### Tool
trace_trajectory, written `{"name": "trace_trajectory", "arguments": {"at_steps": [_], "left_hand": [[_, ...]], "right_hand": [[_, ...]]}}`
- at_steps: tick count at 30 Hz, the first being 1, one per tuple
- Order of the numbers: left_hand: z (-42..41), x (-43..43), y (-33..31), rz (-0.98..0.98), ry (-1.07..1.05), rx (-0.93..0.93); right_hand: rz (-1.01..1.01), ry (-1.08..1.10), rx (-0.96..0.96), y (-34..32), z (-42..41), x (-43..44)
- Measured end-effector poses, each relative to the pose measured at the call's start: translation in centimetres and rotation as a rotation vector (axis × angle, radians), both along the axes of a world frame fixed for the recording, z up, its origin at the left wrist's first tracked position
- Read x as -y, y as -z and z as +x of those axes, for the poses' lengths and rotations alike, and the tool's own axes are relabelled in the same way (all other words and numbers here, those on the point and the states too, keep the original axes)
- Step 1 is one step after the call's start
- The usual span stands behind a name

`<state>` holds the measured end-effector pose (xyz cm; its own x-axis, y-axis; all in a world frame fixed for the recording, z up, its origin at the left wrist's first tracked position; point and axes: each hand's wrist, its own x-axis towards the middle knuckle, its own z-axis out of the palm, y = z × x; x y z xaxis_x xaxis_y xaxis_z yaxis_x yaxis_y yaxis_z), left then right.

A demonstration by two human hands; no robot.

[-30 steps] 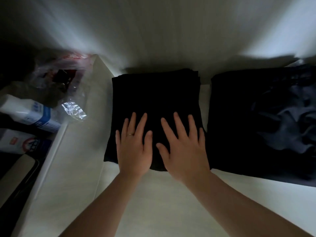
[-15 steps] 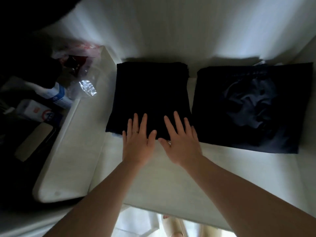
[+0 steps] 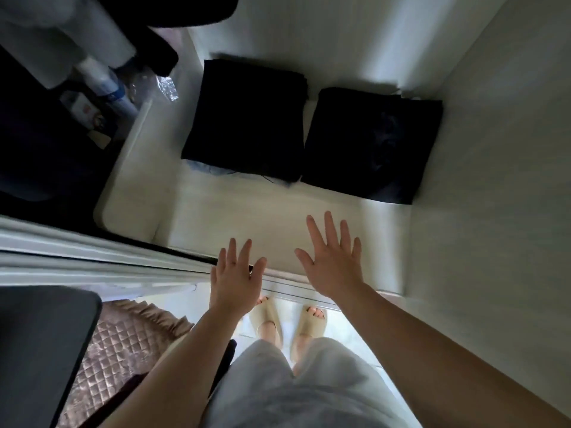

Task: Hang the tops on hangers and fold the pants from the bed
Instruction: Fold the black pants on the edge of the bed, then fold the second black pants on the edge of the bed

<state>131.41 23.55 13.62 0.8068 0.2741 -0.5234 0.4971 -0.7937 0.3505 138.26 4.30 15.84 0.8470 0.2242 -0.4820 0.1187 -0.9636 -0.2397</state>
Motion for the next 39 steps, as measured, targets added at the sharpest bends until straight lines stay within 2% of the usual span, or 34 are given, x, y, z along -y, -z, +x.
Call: {"name": "trace_trajectory", "arguments": {"at_steps": [4, 9, 20, 24, 27, 31, 39], "left_hand": [[-3.5, 2.4, -2.9, -0.002, 0.044, 0.073], [-7.7, 4.0, -6.3, 0.013, 0.012, 0.176], [-17.6, 4.2, -8.7, -0.127, -0.094, 0.237], [-23.2, 4.0, -9.1, -0.287, -0.279, 0.214], [-29.6, 4.1, -9.4, -0.306, -0.404, 0.212], [-39.3, 4.7, -9.7, -0.306, -0.677, 0.218], [-55.0, 6.4, -9.2, -0.281, -1.346, 0.442]], "right_hand": [[0.049, 0.029, -0.011, -2.6, -3.1, 1.8], [0.113, -0.136, 0.034, -5.0, -6.8, 3.6], [0.481, -0.321, -0.140, -10.0, -12.7, 2.7], [0.581, -0.353, -0.266, -11.0, -16.7, 1.5], [0.620, -0.426, -0.305, -11.4, -20.8, 0.5], [0.685, -0.503, -0.359, -11.9, -26.7, -0.6], [0.732, -0.738, -0.435, -14.2, -37.2, -4.1]]}}
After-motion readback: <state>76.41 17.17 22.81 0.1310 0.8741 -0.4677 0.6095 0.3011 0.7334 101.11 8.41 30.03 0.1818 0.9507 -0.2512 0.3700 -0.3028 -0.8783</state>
